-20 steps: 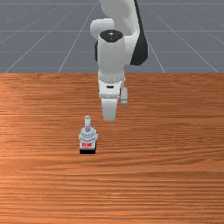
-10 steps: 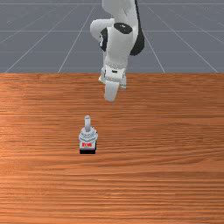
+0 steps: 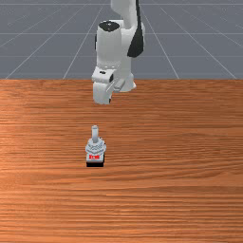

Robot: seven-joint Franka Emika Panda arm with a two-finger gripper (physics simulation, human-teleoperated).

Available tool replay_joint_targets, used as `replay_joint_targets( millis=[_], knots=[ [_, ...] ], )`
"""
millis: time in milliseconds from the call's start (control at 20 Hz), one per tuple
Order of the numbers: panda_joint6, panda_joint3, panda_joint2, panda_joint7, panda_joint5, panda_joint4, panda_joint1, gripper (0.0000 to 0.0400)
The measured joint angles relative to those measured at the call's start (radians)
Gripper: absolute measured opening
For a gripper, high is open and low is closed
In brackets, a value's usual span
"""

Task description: Turn on the trigger

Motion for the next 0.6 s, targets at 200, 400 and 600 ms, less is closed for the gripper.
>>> replay_joint_targets(
  millis=[200, 400, 600],
  knots=[
    [0.006, -0.028, 0.012, -0.328, 0.077, 0.014, -0.06, 0.0],
    [0.072, -0.027, 0.044, -0.361, 0.026, 0.0, -0.067, 0.0],
    [0.031, 0.057, 0.169, -0.608, 0.35, 0.059, -0.165, 0.0]
  ],
)
